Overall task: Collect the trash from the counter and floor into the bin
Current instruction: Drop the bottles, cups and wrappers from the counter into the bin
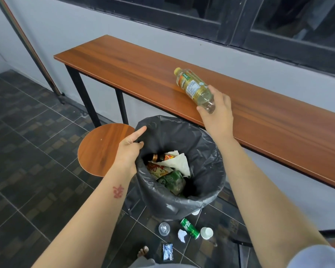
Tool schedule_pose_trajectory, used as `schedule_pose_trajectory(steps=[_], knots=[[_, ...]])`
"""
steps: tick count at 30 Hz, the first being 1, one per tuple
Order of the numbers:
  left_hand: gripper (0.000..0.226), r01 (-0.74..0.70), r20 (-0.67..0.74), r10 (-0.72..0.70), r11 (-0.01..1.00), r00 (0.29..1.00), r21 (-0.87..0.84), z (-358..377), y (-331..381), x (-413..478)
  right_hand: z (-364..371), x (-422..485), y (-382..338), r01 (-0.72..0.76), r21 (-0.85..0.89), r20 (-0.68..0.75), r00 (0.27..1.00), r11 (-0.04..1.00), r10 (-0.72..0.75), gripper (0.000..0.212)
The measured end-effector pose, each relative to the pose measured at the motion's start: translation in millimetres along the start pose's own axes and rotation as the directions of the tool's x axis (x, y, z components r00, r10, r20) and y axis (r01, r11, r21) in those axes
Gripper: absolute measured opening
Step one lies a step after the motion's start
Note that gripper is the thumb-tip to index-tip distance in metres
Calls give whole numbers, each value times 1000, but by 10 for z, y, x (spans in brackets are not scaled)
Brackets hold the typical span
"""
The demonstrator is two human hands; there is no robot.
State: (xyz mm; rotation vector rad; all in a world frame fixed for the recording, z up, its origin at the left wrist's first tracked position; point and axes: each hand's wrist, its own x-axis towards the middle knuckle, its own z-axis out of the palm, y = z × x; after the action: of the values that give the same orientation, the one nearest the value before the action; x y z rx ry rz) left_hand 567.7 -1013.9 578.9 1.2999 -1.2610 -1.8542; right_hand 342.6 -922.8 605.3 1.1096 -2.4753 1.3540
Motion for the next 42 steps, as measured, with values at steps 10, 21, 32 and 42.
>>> schedule_pose_trajectory(steps=[10,21,32,42], knots=[[51,-39,-107,34,998,994,-51,103,-348,-589,-635,-1133,162,184,156,152,966,970,-208,65],[50,-81,-204,70,996,977,-48,172,-738,-1352,-1050,-2280,839,134,38,373,917,990,-139,64],[50,-43,-183,34,998,983,-48,304,-975,-1743,-1013,-2317,895,214,-133,708,704,968,-58,65],[50,-6,-201,-1,999,980,-36,223,-952,-1631,-948,-2317,965,276,-309,829,547,910,116,66]])
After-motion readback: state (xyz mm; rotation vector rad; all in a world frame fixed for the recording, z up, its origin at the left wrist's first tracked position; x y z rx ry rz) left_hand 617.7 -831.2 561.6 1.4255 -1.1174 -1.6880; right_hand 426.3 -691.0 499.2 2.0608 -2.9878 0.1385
